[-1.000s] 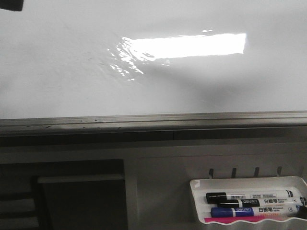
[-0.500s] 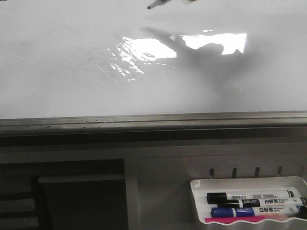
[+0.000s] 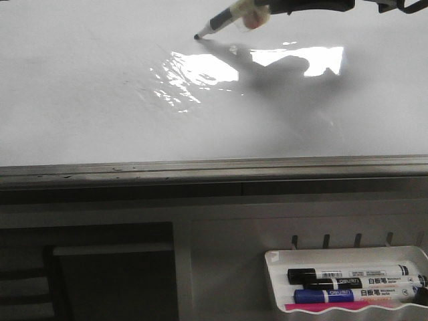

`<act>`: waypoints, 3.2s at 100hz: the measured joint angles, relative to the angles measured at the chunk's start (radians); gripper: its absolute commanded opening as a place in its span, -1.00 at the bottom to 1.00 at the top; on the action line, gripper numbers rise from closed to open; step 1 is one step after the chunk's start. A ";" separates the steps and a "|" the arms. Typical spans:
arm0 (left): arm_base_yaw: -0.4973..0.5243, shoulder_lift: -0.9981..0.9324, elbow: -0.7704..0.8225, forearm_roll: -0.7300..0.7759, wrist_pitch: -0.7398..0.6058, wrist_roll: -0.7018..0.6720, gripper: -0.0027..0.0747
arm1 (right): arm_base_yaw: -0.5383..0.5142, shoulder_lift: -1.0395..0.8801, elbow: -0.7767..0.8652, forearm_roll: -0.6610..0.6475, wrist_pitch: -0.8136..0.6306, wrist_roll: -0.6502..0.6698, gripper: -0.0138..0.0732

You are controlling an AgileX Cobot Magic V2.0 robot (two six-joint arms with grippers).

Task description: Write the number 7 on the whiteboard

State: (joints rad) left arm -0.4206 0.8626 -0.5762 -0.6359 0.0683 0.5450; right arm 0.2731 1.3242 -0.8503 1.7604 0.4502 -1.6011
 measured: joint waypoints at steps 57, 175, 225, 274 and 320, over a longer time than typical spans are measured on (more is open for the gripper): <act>0.000 0.000 0.002 0.000 -0.002 0.000 0.20 | 0.003 -0.135 0.099 0.001 -0.176 -0.003 -0.80; 0.000 0.000 0.002 0.000 0.000 0.000 0.20 | 0.054 -0.135 0.240 -0.101 0.088 0.057 -0.80; -0.328 0.023 -0.009 0.142 0.009 0.025 0.20 | 0.054 -0.162 -0.079 -0.801 0.345 0.660 -0.80; -0.486 0.245 -0.115 0.236 0.013 0.033 0.20 | 0.062 -0.115 -0.184 -0.854 0.538 0.695 -0.80; -0.487 0.334 -0.128 0.272 0.000 0.034 -0.15 | 0.062 -0.115 -0.184 -0.857 0.550 0.698 -0.80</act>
State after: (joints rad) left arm -0.9076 1.1965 -0.7044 -0.3644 0.0687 0.5793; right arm 0.3356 1.2087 -1.0345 0.9038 1.0005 -0.9027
